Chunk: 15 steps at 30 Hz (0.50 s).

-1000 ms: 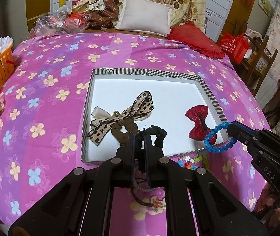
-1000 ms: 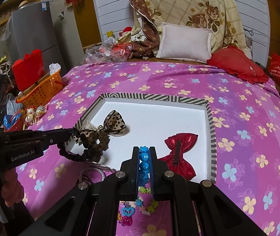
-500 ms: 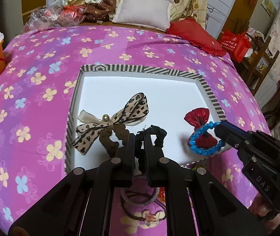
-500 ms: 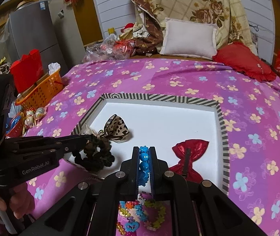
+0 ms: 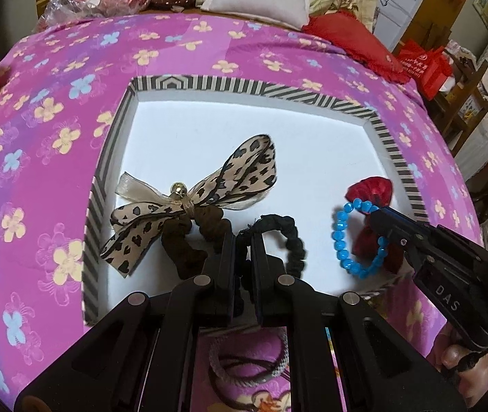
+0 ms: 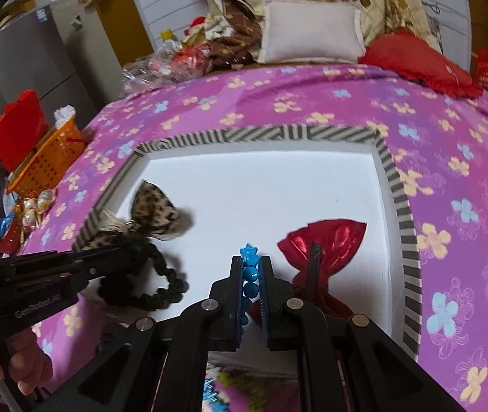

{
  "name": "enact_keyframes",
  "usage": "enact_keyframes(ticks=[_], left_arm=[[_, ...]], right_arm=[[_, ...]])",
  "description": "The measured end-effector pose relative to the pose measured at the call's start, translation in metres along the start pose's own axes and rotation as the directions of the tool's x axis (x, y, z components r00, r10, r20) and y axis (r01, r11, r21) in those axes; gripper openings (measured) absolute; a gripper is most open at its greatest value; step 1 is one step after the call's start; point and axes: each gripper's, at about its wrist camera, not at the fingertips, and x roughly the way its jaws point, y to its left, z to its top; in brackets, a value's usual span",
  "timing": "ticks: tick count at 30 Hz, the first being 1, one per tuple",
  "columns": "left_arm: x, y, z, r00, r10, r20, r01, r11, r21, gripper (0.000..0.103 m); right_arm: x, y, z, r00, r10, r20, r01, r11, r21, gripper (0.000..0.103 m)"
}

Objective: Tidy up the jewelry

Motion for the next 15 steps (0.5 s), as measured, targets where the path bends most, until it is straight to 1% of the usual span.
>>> enact_keyframes(ticks=[4, 12, 14, 15], left_arm=[[0.01, 0.002, 0.0, 1.0, 0.014, -0.016, -0.014, 1.0, -0.003, 0.007], [0.013, -0.001, -0.001, 0.999, 0.05, -0.003, -0.05, 0.999, 0.012, 0.008], [0.013, -0.001, -0.002, 0.998, 0.06, -0.001, -0.06, 0.998, 0.015, 0.013], [0.013, -0.002, -0.002, 0.998, 0.064, 0.0, -0.064, 0.998, 0.018, 0.019]], right_arm=[[0.012, -0.005, -0.003, 1.0, -0.004, -0.02, 0.004, 1.0, 0.006, 0.008], [0.018, -0.001, -0.008, 0.999, -0.024, -0.032, 0.024, 1.0, -0.016, 0.008], [0.018, 0.0, -0.008, 0.999, -0.034, -0.037, 0.033, 0.999, -0.022, 0.008], [0.017, 0.0, -0.008, 0.999, -0.036, -0.038, 0.035, 0.999, -0.021, 0.008]])
